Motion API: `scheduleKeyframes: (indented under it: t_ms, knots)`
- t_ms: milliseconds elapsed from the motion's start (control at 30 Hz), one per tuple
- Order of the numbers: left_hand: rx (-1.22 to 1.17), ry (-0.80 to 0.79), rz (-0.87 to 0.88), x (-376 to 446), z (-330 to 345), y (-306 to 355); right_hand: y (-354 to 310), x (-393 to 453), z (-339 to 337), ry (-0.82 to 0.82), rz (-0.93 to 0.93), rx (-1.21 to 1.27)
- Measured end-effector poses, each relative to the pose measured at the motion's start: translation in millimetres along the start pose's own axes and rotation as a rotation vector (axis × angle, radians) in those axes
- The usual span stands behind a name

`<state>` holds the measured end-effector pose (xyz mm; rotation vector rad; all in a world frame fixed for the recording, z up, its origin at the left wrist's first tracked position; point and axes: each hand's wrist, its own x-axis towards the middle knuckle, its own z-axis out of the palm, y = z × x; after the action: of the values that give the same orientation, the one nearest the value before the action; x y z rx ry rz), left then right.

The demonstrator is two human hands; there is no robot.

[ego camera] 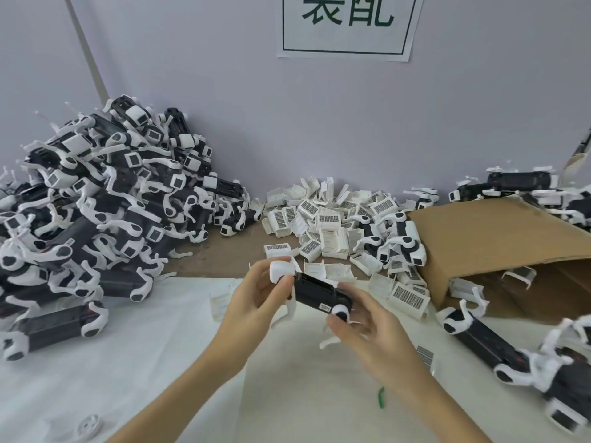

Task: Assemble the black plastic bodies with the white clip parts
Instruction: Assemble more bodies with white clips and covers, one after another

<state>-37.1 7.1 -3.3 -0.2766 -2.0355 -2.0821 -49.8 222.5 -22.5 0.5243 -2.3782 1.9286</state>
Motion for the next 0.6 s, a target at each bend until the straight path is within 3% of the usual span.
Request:
scheduleKeyframes:
  t_ms: [67,200,300,467,600]
  knots:
    - [0.082,-0.130,0.038,4.0,-11.5,-2.3,1.5,1.8,-3.1,-0.008,-0.013,0.033]
    - [0.627,-0.313,0.203,12.6,-42.6,-12.1,7.0,0.9,-11.0,-0.024,-0.138,-0.165]
    - [0.913,-0.280,0.415,7.4,-43.8,-22.2,11.4,-2.3,-4.0,0.024,-0.270,-0.448]
    - [0.919,-0.198,0.570,6.5,-40.2,-26.8,8.0,-2.0,-6.9,0.022,-0.274,-0.491]
    - [0.771,-0.122,0.446,-2.0,-32.0,-18.3,1.7,-3.9,-2.8,-0.092,-0.155,-0.228]
